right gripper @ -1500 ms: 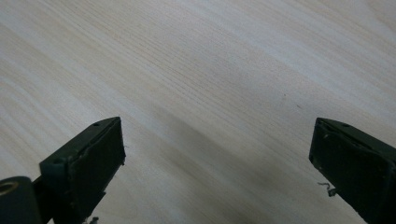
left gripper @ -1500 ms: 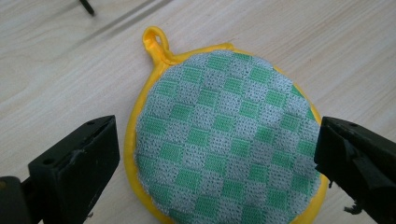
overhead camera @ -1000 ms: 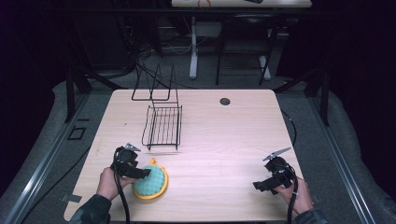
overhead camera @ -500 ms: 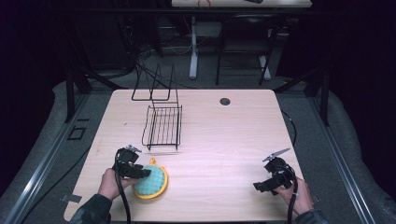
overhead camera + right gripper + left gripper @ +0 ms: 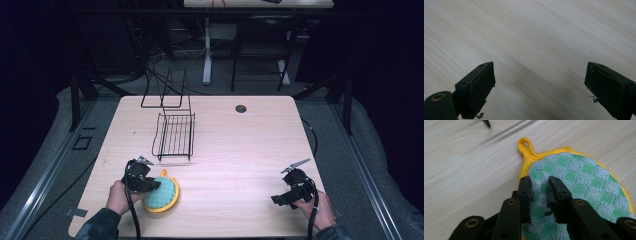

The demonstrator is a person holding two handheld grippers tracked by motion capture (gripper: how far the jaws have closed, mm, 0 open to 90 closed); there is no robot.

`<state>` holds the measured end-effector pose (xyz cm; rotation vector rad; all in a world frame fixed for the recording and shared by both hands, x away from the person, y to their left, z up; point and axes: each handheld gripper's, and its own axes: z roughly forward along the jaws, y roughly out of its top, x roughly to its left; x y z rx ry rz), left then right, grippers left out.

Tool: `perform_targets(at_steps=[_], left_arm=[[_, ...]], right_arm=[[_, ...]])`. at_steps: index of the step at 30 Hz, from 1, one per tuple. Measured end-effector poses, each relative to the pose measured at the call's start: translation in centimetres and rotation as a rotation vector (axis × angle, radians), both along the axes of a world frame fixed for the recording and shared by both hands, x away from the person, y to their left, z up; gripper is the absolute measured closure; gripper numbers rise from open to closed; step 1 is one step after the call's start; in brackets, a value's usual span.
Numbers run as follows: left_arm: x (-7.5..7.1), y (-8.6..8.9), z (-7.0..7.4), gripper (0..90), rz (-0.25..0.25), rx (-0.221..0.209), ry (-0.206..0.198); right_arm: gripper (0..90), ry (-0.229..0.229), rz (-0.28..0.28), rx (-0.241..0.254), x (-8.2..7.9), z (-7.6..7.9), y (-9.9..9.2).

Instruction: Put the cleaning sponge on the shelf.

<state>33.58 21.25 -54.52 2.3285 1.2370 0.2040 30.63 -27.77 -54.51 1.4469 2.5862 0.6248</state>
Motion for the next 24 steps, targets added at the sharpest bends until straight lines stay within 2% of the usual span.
perform_targets(at_steps=[4,14,17,19,21,24], left_arm=[[-0.1,0.1,0.0,76.9,-0.005,-0.004,-0.02],[-0.1,0.5,0.3,84.5,0.007,-0.035,-0.024],[-0.2,0.5,0.5,86.2,0.005,-0.034,-0.039],[-0.5,0.4,0.9,87.3,0.001,-0.035,-0.07],[-0.6,0.5,1.2,87.5,-0.004,-0.057,-0.075],[-0.7,0.4,1.4,87.6,-0.016,-0.059,-0.076]], right_arm=[[9.8,0.007,0.003,-0.003,0.0,0.0,0.0],[10.2,0.005,0.004,0.001,0.0,0.0,-0.1],[10.2,0.004,0.008,-0.004,0.0,0.0,-0.1],[10.2,0.001,0.004,-0.001,0.0,0.0,-0.2],[10.3,0.003,0.0,0.001,0.0,0.0,-0.1],[10.3,0.006,0.003,-0.001,0.0,0.0,-0.1]])
